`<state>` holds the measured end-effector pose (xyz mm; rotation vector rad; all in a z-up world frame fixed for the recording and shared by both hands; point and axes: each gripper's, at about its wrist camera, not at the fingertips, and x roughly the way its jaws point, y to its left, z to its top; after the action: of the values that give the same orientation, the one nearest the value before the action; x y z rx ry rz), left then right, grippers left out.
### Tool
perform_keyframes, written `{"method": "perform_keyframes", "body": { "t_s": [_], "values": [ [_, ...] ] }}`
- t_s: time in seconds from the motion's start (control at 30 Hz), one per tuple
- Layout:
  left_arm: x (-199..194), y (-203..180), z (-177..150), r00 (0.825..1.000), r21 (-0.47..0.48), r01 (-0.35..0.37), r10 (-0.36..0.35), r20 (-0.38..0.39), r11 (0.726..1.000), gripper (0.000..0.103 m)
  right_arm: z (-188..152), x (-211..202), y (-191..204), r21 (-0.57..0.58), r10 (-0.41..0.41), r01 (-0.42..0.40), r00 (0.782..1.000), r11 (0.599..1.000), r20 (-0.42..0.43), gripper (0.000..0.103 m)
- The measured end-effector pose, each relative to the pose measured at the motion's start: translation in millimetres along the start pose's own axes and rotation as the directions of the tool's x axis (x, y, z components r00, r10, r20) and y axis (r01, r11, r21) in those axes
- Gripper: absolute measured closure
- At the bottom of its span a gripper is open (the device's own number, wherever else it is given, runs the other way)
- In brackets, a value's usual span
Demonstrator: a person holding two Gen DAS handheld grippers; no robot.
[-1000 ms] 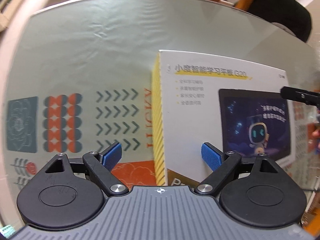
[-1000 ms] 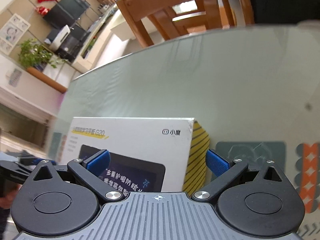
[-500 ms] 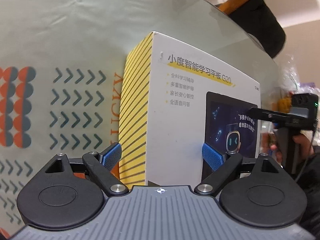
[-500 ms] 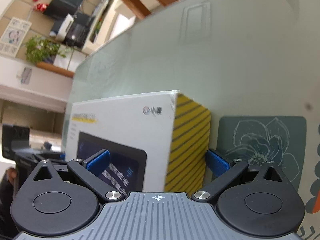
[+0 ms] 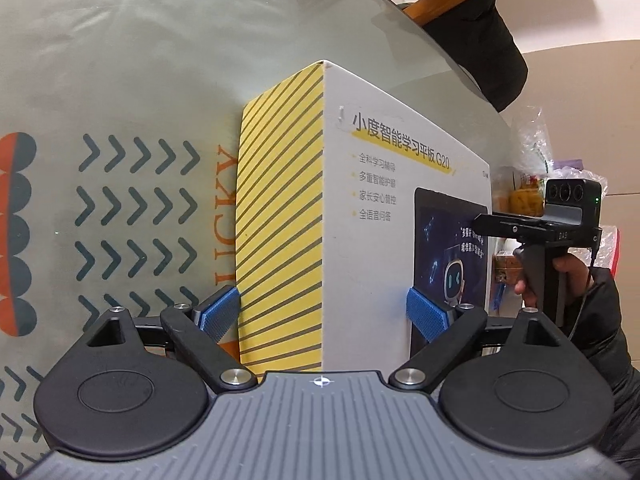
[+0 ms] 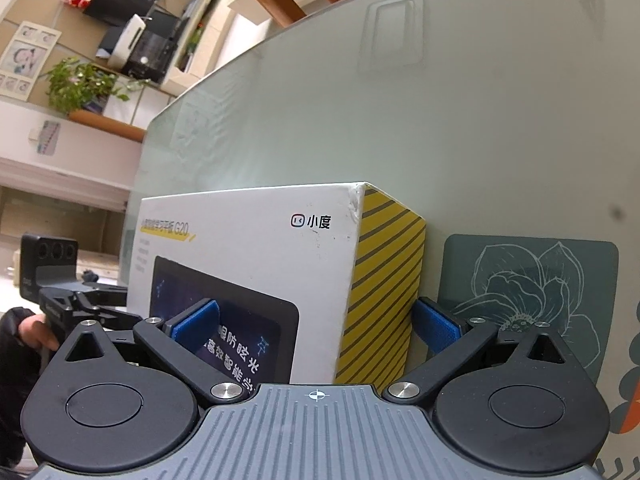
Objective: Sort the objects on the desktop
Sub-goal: 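Lift the white lid off the table with both grippers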
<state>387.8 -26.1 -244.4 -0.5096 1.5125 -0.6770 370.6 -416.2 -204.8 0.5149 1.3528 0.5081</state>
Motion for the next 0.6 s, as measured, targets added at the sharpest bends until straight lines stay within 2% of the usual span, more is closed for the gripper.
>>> {"method": "perform_keyframes", "body": {
  "t_s": [0.3,0.5,0.6],
  "values": [
    [-7.4,-3.6,-8.6,0.998,-0.002,-0.038,0.038,0.044,0.999,0.000,-4.6,12.7,0.6,0.031,-0.020,0.019,0.999,0.999,0.049,0.000],
    [-7.3,-4.9,-4.8,0.999,-0.013,-0.050,0.050,0.018,0.999,0.000,-8.0,17.0,3.1,0.039,-0.030,0.027,0.996,0.999,0.086,0.000],
    [-7.6,-8.4,-6.2,0.998,0.000,-0.063,0.063,0.028,0.998,0.000,-7.0,18.2,2.4,0.043,-0.033,0.029,0.996,0.999,0.085,0.000]
  ]
}}
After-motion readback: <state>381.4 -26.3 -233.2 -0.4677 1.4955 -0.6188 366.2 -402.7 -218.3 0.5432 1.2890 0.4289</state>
